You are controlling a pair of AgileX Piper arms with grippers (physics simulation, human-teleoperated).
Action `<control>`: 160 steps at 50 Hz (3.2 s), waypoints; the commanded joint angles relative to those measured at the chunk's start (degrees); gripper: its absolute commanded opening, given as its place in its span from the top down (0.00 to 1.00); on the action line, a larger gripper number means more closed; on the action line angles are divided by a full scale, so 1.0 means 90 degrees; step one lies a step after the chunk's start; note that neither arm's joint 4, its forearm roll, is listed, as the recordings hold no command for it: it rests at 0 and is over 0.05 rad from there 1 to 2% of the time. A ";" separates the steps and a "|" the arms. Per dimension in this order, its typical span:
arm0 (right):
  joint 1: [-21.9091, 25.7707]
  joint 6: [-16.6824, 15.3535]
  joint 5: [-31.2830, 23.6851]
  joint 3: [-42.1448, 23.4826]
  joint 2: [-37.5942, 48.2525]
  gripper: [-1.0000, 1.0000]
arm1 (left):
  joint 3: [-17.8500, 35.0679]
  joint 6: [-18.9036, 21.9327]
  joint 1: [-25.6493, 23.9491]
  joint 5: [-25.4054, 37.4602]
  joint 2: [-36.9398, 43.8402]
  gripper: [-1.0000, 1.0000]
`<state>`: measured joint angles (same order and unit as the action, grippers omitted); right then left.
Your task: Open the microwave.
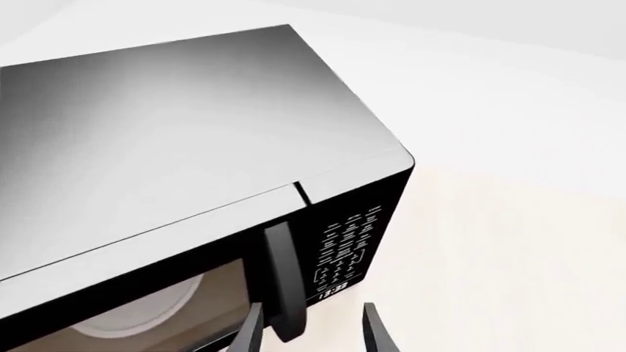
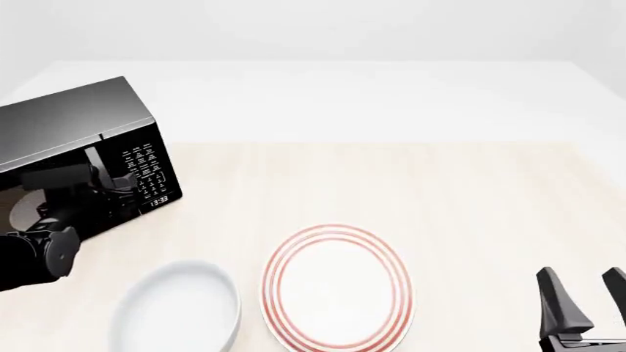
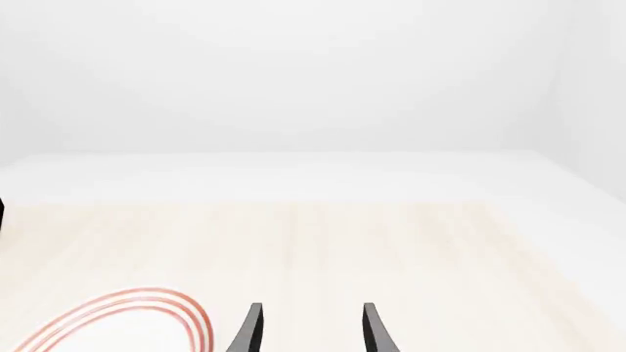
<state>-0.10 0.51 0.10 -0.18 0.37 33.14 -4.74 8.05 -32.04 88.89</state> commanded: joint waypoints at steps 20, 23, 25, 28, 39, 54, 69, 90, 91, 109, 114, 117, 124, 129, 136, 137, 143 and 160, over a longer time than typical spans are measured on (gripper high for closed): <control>0.0000 0.0000 0.0000 0.0000 0.0001 0.00 | 0.0129 -0.0087 0.0103 -0.0226 0.0503 0.00; 0.0000 0.0000 0.0000 0.0000 0.0000 0.00 | 0.0148 -0.0109 0.0085 -0.0267 0.0575 0.00; 0.0000 0.0001 0.0000 0.0000 -0.0001 0.00 | 0.0156 -0.0105 0.0088 -0.0261 0.0585 0.00; -0.0001 0.0000 0.0000 0.0000 0.0000 0.00 | 0.0146 -0.0137 0.0095 -0.0328 0.0676 0.00; 0.0000 0.0000 0.0000 0.0000 0.0000 0.00 | 0.0239 -0.0133 0.0066 -0.0331 0.0810 0.00; 0.0000 0.0000 0.0000 0.0000 0.0000 0.00 | 0.0344 -0.0145 0.0017 -0.0324 0.0933 0.00; 0.0002 0.0001 0.0000 0.0000 0.0000 0.00 | 0.0359 -0.0121 0.0112 -0.0324 0.0955 1.00; 0.0000 0.0001 0.0000 0.0000 0.0000 0.00 | 0.0295 -0.0136 0.0218 -0.0456 0.1061 1.00; 0.0001 0.0000 0.0000 0.0000 0.0000 0.00 | 0.0280 -0.0140 0.0224 -0.0471 0.1059 1.00; 0.0000 0.0000 0.0000 0.0000 0.0001 0.00 | 0.0157 -0.0186 0.0214 -0.0557 0.0946 1.00; 0.0000 0.0000 0.0000 0.0000 -0.0001 0.00 | 0.0098 -0.0172 0.0194 -0.0532 0.0808 1.00; -0.0001 0.0001 0.0000 0.0000 0.0000 0.00 | 0.0048 -0.0169 0.0220 -0.0517 0.0719 1.00; -0.0001 0.0000 0.0000 0.0000 0.0001 0.00 | -0.0013 -0.0165 0.0164 -0.0563 0.0728 1.00; 0.0000 0.0000 0.0000 0.0000 0.0000 0.00 | 0.0047 -0.0179 0.0086 -0.0507 0.0681 1.00; 0.0001 0.0000 0.0000 0.0000 0.0000 0.00 | -0.0030 -0.0162 0.0035 -0.0494 0.0546 1.00; 0.0000 0.0000 0.0000 0.0000 0.0000 0.00 | -0.0048 -0.0158 0.0024 -0.0470 0.0484 1.00; -0.0002 0.0001 0.0000 0.0000 0.0000 0.00 | -0.0106 -0.0140 -0.0037 -0.0498 0.0412 1.00; 0.0000 0.0002 0.0000 0.0000 -0.0001 0.00 | -0.0316 -0.0168 -0.0149 -0.0700 0.0341 1.00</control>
<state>-0.10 0.51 0.09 -0.18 0.37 30.28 -4.99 8.49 -37.04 93.38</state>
